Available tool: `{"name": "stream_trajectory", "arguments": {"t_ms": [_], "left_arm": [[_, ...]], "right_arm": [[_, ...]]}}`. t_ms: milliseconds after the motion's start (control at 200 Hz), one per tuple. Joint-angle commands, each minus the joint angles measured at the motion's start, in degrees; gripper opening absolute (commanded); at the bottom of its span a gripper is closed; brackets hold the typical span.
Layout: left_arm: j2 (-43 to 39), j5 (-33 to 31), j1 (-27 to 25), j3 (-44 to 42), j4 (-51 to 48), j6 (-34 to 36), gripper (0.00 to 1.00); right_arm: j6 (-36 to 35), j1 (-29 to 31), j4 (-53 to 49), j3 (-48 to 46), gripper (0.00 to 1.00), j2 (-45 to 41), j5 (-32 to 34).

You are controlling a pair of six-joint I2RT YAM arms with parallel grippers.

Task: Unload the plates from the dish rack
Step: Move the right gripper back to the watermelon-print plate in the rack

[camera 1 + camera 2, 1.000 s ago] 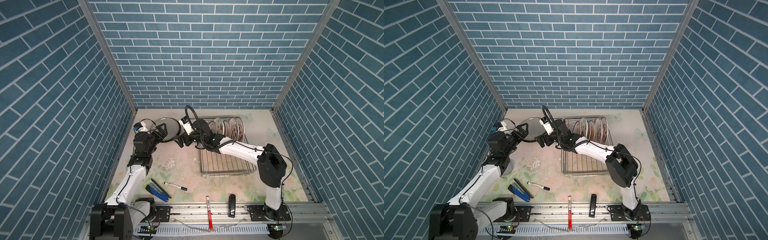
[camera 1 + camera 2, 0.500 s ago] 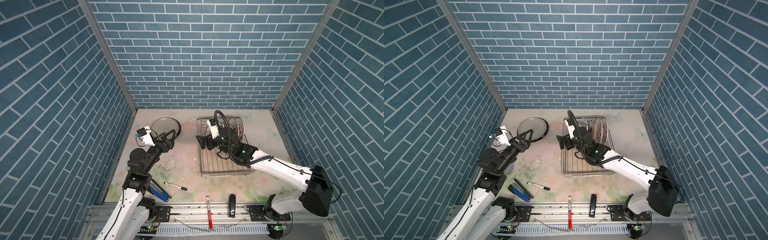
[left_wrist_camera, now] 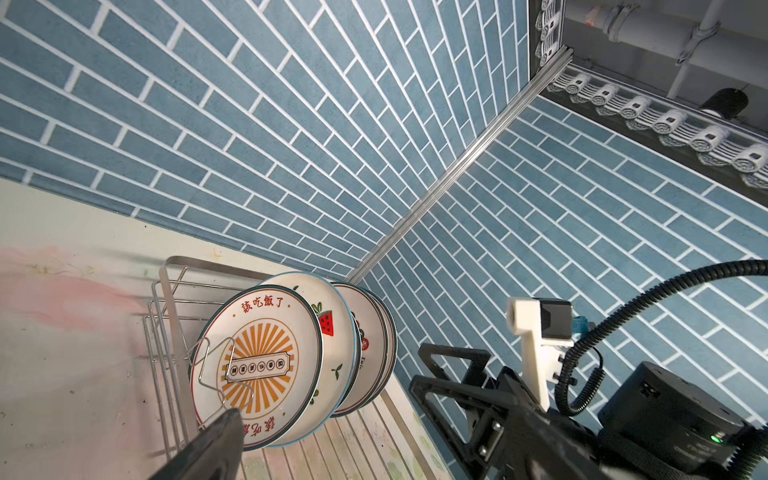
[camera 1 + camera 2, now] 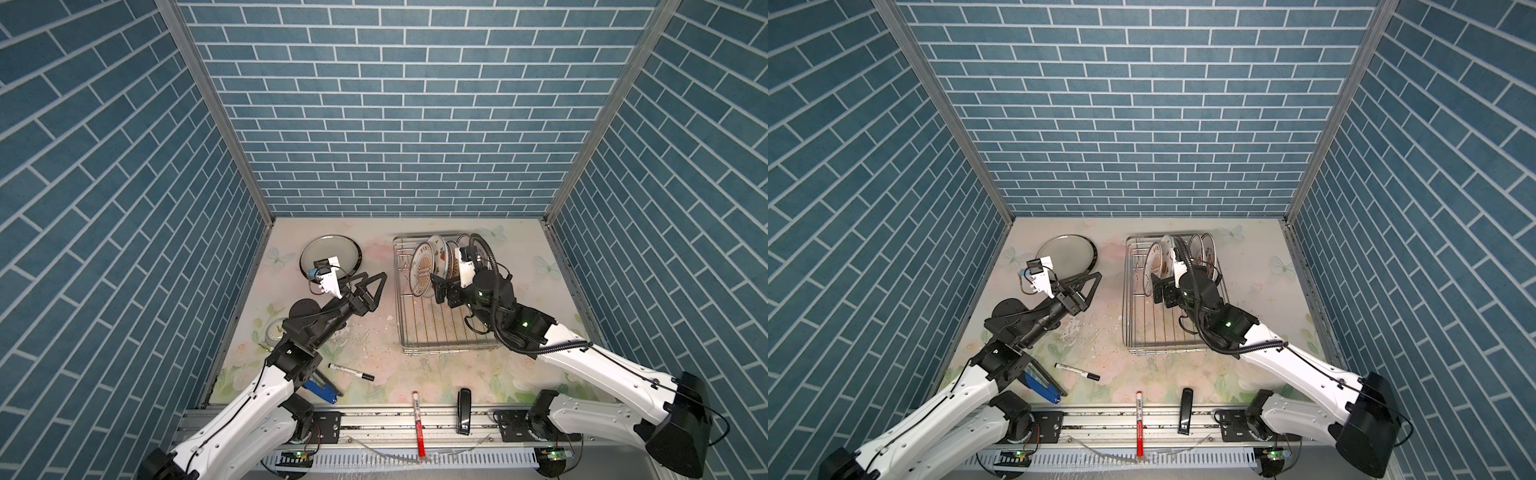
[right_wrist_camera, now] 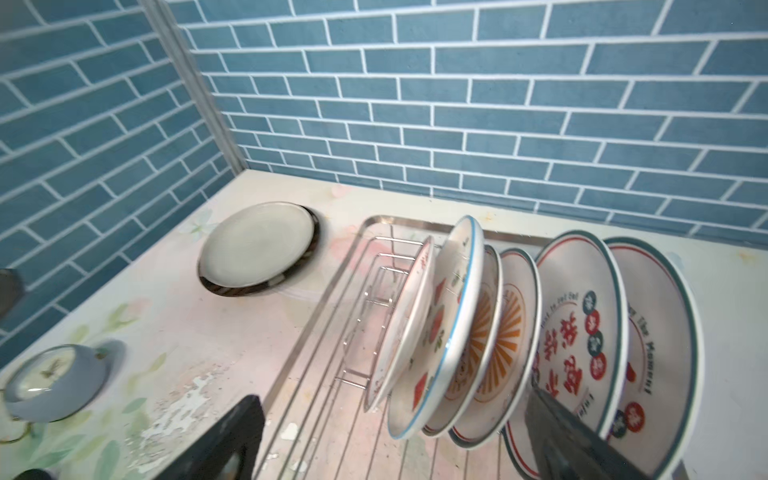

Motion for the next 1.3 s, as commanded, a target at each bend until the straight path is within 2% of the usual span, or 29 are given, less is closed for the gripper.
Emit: {"name": "stream_trajectory", "arguments": {"t_ms": [0, 75, 125, 250, 375, 450, 690, 830, 880, 935, 1295], "left_arm": [[4.6, -1.8, -2.7, 1.1, 4.6, 2.0, 1.0], [7.4, -5.5, -5.4, 2.4, 3.3, 3.7, 1.0], [9.1, -8.2, -7.8, 4.0, 1.2, 5.7, 1.0], [12.2, -9.3, -10.1, 5.0, 1.6, 6.9, 1.0], [14.9, -13.0, -12.9, 3.9, 5.4, 6.0, 1.0], [17.9, -11.1, -13.6, 5.3, 5.9, 6.0, 1.0], [25.7, -9.7, -13.7, 6.5, 12.7, 4.1, 1.0], [29.1, -11.8, -13.6, 9.3, 9.6, 4.2, 1.0], [29.8, -12.0, -13.6, 10.7, 7.5, 5.2, 1.0], [30.4, -12.1, -13.6, 11.5, 6.5, 5.3, 1.0], [31.8, -13.0, -13.6, 8.5, 12.6, 3.9, 1.0]], "right_arm": [[3.5, -0.7, 0.3, 0.5, 0.88, 0.7, 4.1], [5.5, -1.8, -1.3, 2.4, 0.76, 1.5, 2.6], [6.1, -1.9, -2.4, 3.6, 0.73, 2.5, 3.0], [6.9, -2.2, -3.6, 6.0, 0.56, 6.1, 4.6], [8.1, -4.1, -6.6, 10.0, 0.53, 10.9, 2.1], [8.7, -5.9, -7.4, 11.9, 0.49, 12.7, -1.1], [7.6, -6.5, -9.2, 15.3, 0.43, 16.2, -2.0], [7.7, -6.8, -9.7, 16.9, 0.41, 18.8, -0.2], [7.9, -6.7, -10.3, 17.9, 0.36, 20.0, 0.3], [8.2, -6.7, -11.3, 19.0, 0.34, 21.3, 1.4], [10.5, -6.8, -14.6, 23.9, 0.28, 28.0, 9.5]]}}
